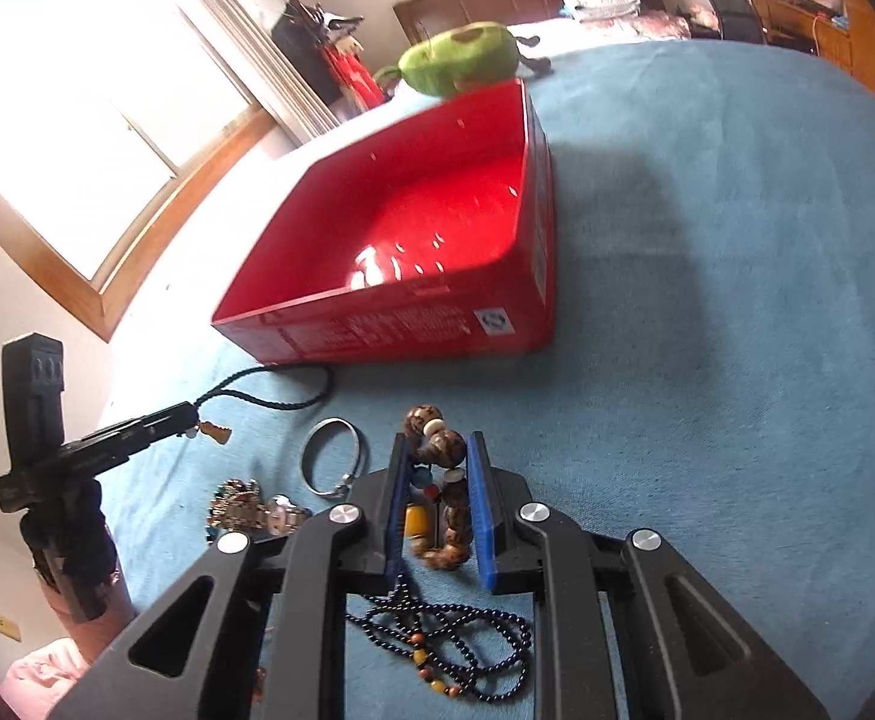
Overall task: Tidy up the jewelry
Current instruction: 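Carry both items into the red tin while the right tool opens, dropping the bracelet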
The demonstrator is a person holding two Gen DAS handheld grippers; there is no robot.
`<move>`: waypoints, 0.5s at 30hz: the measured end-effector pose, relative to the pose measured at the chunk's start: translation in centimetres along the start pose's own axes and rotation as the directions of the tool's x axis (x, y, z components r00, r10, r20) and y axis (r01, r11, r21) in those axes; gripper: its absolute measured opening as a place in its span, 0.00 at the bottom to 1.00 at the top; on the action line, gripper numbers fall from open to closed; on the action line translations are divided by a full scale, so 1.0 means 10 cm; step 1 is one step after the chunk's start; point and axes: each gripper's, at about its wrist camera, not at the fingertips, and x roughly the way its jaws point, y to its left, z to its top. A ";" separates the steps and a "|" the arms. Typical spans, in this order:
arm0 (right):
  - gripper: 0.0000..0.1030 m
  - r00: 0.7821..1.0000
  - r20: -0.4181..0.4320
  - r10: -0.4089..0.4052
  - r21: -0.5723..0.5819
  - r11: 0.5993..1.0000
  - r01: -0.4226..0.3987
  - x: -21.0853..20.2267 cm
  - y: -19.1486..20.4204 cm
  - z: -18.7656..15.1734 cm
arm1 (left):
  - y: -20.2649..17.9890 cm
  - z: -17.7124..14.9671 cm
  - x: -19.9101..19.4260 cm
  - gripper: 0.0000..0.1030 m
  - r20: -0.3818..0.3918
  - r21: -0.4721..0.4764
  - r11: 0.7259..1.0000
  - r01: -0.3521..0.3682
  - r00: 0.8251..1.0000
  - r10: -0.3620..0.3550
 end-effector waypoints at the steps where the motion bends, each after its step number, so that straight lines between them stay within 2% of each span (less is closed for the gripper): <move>1: 0.18 1.000 0.009 0.001 -0.007 1.000 -0.001 -0.05 0.01 0.02 | -0.03 0.00 -0.05 0.09 0.009 0.006 1.000 0.002 1.000 -0.002; 9: 0.18 0.998 0.063 -0.021 -0.068 0.997 0.025 -0.35 0.19 0.20 | -0.26 0.10 -0.36 0.09 0.059 0.059 0.998 0.012 0.998 -0.016; 15: 0.18 0.993 0.114 -0.013 -0.108 0.994 0.025 -0.52 0.38 0.49 | -0.47 0.36 -0.59 0.09 0.120 0.098 0.995 0.006 0.993 -0.018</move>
